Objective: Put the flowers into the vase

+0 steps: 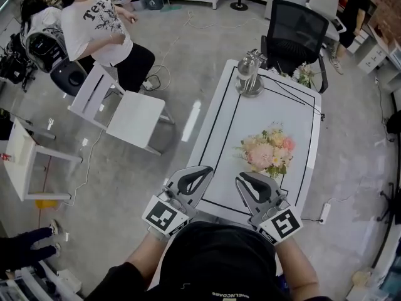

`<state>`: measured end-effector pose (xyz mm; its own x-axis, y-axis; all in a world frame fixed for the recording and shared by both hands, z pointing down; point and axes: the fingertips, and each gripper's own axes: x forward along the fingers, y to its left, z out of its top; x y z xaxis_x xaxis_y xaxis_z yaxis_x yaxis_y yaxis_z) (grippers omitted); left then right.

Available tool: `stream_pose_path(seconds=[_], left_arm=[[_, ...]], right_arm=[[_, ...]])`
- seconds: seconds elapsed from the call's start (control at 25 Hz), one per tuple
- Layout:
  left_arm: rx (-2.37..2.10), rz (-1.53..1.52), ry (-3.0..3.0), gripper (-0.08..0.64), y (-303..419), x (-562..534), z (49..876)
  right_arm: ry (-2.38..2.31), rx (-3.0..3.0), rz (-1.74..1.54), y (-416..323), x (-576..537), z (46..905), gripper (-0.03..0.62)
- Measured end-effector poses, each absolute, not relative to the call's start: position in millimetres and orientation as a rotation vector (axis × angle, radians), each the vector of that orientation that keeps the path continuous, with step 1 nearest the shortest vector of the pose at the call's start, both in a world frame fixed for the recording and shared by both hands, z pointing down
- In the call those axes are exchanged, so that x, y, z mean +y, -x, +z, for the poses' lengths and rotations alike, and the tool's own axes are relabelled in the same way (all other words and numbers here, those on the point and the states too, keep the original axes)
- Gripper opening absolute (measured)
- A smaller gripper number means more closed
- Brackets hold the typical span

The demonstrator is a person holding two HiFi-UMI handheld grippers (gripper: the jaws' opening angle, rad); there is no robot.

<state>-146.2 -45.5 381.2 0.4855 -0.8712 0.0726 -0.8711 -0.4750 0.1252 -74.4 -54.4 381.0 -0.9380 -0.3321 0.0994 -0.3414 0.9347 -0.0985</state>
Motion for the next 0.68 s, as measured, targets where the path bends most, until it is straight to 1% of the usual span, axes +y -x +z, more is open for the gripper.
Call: stream_pose_path(seconds=[0.32,0.68], left_arm=[[-1.498,-0.010,-2.575,0.005,138,-47,384],[-1.392,-0.103,-2.633,0.005,122,-39,372]], right_arm=[[-0.534,-3.007,0.197,66,-55,387,0.055],[-0.530,-3.010,0.202,62,-55,387,0.055]])
